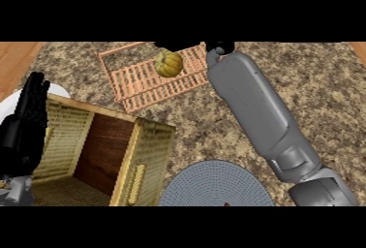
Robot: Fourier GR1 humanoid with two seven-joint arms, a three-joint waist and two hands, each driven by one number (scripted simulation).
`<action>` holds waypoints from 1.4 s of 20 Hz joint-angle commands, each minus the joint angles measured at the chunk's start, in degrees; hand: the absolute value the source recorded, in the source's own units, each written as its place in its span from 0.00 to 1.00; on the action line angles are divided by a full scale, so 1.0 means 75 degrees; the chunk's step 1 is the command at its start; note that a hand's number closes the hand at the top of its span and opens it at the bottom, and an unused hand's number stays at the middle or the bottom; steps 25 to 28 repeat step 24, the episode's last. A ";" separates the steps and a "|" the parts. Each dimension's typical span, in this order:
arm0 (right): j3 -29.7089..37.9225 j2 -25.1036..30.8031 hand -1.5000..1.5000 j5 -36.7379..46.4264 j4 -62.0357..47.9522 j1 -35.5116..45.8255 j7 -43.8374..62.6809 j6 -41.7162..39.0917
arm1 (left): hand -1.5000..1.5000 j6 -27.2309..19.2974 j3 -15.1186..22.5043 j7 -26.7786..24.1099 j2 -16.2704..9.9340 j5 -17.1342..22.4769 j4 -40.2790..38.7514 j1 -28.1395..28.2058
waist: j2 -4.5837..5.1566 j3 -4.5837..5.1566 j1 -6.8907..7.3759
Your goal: Pick the squash from the placemat and place it in the tiered shelf
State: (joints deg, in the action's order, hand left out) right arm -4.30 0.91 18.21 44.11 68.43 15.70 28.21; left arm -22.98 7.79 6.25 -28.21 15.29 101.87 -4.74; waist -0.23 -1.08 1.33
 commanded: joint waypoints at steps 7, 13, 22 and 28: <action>0.0732 0.1086 0.00 -0.0255 0.0947 -0.0385 0.1194 -0.0046 | 0.50 -0.0044 0.0146 0.0112 0.0381 -0.0083 -0.0624 0.0126 | 0.0004 0.0145 -0.0356; 0.1220 0.2357 0.00 -0.1057 0.2206 -0.1537 0.1106 -0.1480 | 0.50 0.0028 0.0129 -0.0239 0.0465 -0.0063 -0.0696 0.0462 | 0.0000 0.0144 -0.0477; 0.1881 0.3277 0.00 -0.2211 0.3869 -0.3306 0.0667 -0.2977 | 0.50 -0.0031 0.0228 0.0027 0.0507 -0.0170 -0.0462 0.0362 | 0.0015 0.0139 -0.0413; 0.2104 0.3582 0.00 -0.2400 0.3948 -0.3194 0.0875 -0.3233 | 0.50 -0.0272 0.0439 0.0145 0.0627 -0.0425 -0.0282 0.0309 | 0.0018 0.0138 -0.0351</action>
